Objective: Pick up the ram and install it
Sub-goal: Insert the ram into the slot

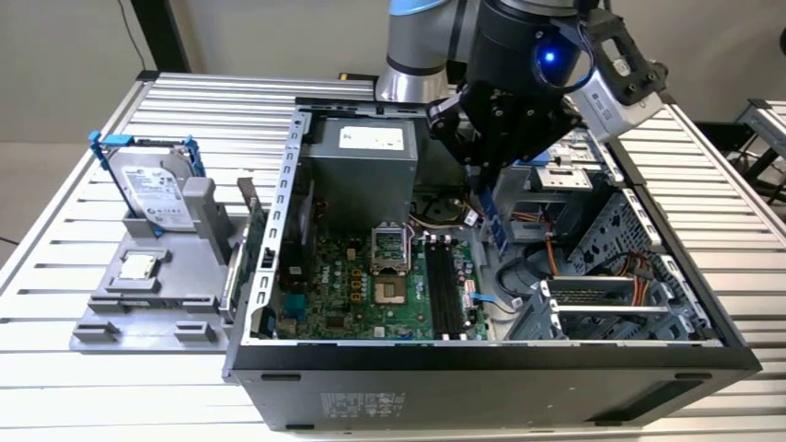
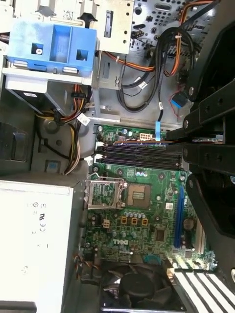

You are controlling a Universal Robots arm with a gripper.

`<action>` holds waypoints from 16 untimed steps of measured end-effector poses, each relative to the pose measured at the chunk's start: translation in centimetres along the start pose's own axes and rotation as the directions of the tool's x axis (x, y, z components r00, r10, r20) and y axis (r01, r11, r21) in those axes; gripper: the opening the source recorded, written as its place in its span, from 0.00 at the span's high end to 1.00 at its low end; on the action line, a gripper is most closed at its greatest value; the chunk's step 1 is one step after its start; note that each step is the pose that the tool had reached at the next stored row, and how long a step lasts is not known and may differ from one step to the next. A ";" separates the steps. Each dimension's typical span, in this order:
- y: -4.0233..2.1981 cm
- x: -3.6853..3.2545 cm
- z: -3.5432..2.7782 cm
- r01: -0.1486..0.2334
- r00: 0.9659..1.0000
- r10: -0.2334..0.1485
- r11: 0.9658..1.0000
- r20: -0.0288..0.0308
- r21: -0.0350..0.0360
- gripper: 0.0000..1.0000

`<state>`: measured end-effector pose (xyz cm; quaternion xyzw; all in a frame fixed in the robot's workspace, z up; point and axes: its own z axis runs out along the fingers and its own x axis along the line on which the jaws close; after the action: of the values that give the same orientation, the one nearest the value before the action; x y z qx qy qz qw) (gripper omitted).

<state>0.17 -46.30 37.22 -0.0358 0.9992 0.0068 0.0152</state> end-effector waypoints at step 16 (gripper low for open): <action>0.02 0.00 0.12 -0.078 0.997 0.078 0.997 0.001 0.002 1.00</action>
<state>0.17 -46.28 37.09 0.0035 0.9999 0.0062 0.0154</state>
